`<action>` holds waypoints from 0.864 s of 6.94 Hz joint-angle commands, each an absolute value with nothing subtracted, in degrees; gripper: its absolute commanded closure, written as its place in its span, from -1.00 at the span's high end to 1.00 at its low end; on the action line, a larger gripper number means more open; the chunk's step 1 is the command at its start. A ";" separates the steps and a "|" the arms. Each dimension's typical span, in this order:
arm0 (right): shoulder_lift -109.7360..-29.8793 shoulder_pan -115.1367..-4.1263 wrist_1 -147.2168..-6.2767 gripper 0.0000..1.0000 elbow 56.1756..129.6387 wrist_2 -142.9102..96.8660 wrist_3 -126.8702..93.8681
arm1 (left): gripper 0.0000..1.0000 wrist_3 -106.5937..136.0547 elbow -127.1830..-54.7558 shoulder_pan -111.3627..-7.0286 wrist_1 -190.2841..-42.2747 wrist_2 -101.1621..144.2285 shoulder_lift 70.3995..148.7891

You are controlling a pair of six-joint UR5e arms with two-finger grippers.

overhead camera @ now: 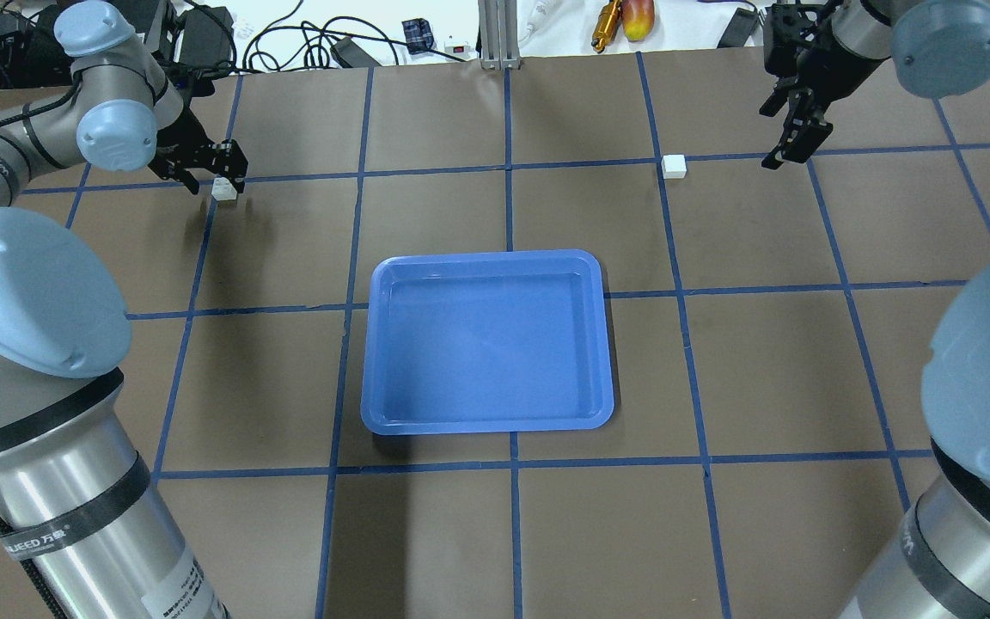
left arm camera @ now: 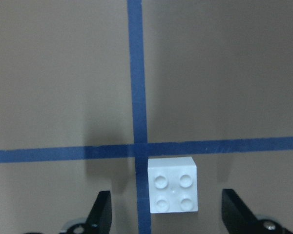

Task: Assemble white blocks and place on blue tray

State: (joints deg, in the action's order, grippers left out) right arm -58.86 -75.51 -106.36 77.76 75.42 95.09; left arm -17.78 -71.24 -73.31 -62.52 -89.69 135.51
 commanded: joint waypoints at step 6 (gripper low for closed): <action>-50.38 -75.59 -112.06 1.00 74.55 69.44 104.05 | -0.47 -18.45 -71.37 -73.48 -64.50 -88.15 133.78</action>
